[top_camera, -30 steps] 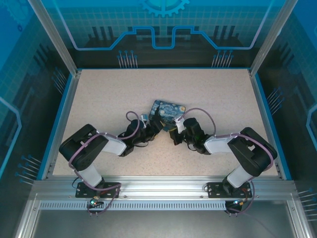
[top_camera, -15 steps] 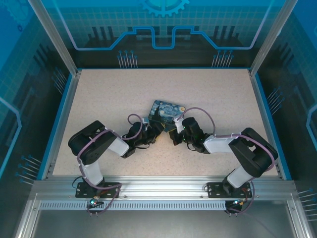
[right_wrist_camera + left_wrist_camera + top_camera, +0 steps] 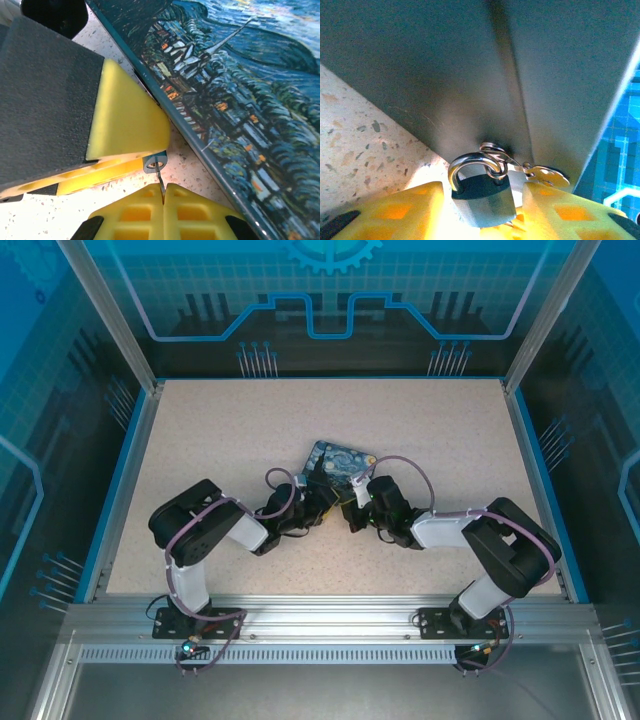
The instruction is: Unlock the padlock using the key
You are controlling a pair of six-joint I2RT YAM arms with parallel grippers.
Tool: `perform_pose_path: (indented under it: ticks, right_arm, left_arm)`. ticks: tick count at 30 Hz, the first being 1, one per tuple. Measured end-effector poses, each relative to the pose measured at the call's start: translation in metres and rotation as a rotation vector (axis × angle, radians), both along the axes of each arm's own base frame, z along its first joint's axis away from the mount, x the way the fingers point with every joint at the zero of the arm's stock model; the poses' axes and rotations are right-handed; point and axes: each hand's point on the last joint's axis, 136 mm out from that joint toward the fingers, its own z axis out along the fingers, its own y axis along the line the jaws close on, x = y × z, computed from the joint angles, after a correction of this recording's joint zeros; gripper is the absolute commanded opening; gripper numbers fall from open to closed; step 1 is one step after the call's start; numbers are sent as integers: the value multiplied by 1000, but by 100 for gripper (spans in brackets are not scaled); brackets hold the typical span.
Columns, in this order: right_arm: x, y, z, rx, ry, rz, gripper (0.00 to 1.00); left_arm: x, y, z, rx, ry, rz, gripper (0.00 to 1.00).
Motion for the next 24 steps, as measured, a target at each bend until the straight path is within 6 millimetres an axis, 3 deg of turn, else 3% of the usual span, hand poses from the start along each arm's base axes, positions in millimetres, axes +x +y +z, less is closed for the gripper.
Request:
perform_pose_path:
  ticks: [10, 24]
  right_arm:
    - [0, -1, -1, -4, 4, -1, 0]
    - [0, -2, 0, -14, -64, 25, 0]
  left_arm:
    - [2, 0, 2, -19, 9, 16, 23]
    - [0, -2, 3, -29, 18, 21, 16]
